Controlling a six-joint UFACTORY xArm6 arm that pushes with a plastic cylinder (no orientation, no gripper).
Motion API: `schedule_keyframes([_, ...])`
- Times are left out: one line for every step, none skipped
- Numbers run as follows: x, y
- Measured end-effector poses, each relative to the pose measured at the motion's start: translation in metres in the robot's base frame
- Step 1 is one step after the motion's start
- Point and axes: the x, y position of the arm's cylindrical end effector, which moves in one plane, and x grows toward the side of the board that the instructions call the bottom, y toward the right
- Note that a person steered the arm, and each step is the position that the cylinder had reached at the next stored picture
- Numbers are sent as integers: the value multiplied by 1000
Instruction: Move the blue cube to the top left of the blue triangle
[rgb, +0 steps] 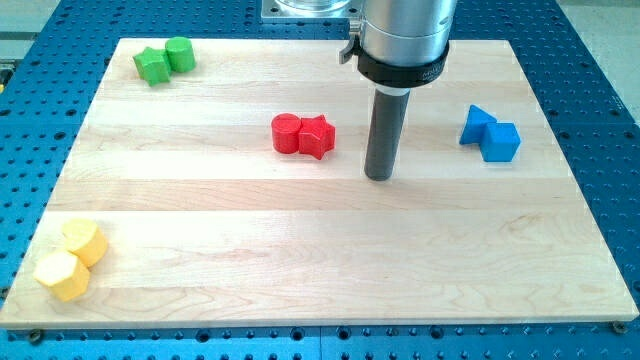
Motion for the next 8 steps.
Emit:
schedule_keyframes([0,0])
schedule_keyframes([9,0])
schedule_keyframes([12,-4])
schedule_keyframes([52,-61])
schedule_keyframes([60,-79])
schedule_keyframes([89,-135])
schedule_keyframes([125,-190])
schedule_keyframes([126,-145])
